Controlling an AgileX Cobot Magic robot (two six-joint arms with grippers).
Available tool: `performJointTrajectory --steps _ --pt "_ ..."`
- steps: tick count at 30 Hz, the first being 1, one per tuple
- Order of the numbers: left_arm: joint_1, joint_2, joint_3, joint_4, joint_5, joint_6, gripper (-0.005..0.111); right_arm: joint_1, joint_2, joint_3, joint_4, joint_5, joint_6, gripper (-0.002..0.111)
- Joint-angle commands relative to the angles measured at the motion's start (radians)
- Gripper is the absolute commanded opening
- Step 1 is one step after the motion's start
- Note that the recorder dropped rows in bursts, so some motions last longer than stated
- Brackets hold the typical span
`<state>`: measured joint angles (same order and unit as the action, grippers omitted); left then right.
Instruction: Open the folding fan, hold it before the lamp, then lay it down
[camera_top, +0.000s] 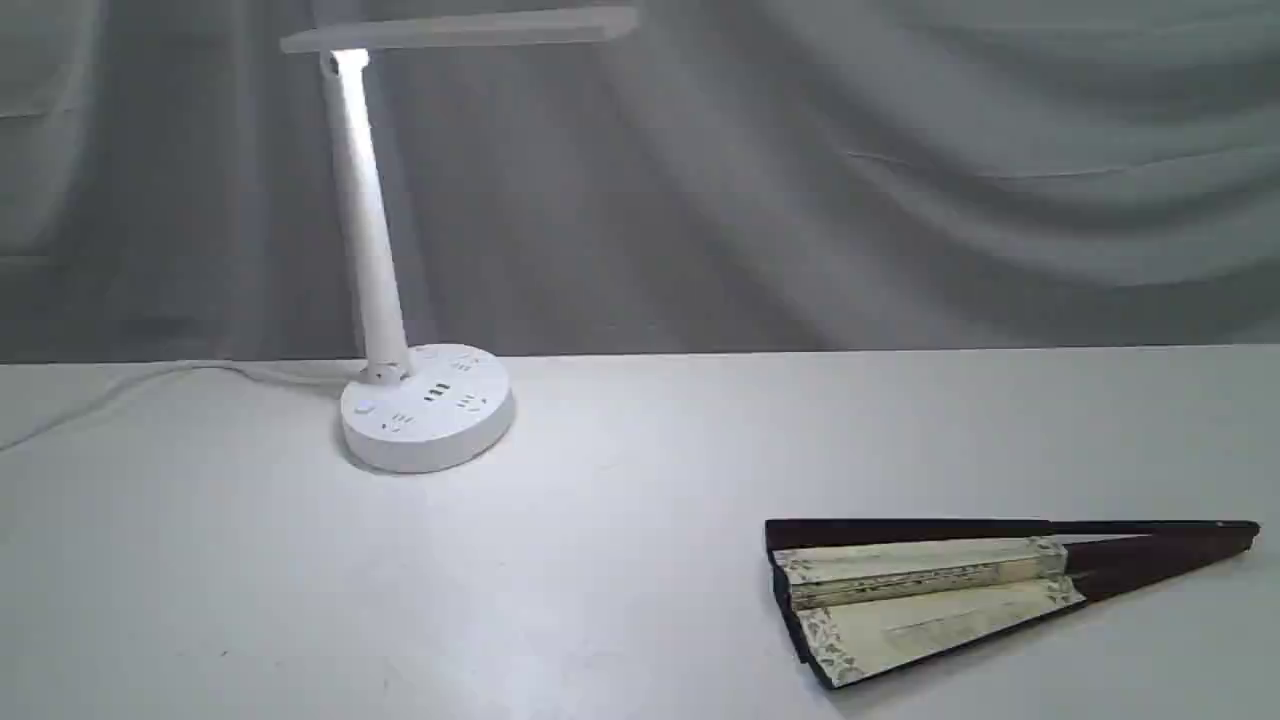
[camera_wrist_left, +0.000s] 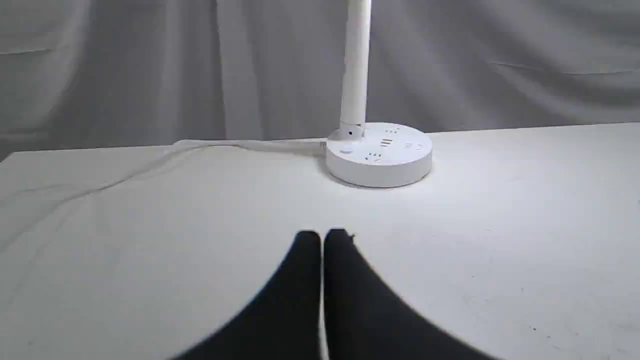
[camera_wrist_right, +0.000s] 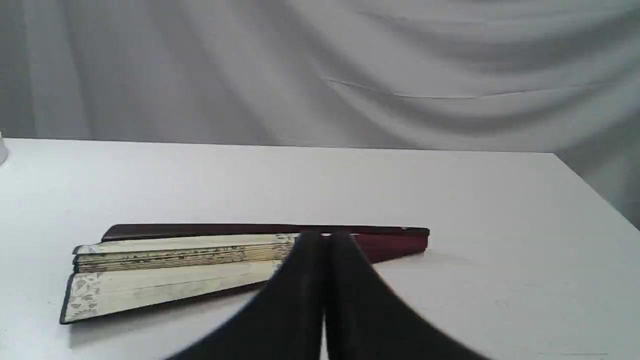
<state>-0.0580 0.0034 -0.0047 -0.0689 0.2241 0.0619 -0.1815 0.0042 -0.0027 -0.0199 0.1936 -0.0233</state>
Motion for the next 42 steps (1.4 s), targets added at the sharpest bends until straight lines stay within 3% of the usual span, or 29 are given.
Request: performJointTrajectory --steps 1,20,29,35,42 --pt "-0.006 -0.003 0.005 0.002 -0.010 -0.001 0.000 0.003 -0.004 0.003 -0.010 -0.001 0.002 0.000" --pt "-0.006 -0.003 0.005 -0.003 -0.017 -0.028 0.000 0.003 -0.004 0.003 0.000 -0.016 0.002 0.000" --pt "-0.006 -0.003 0.005 -0.003 -0.132 -0.115 0.000 0.003 -0.004 0.003 0.020 -0.112 0.002 0.000" --pt "-0.006 -0.003 -0.072 -0.003 -0.027 -0.115 0.000 0.003 -0.004 -0.051 0.020 -0.092 0.002 0.000" --pt "-0.006 -0.003 -0.239 -0.015 0.107 -0.115 0.000 0.003 -0.004 -0.203 0.020 0.109 0.002 0.000"
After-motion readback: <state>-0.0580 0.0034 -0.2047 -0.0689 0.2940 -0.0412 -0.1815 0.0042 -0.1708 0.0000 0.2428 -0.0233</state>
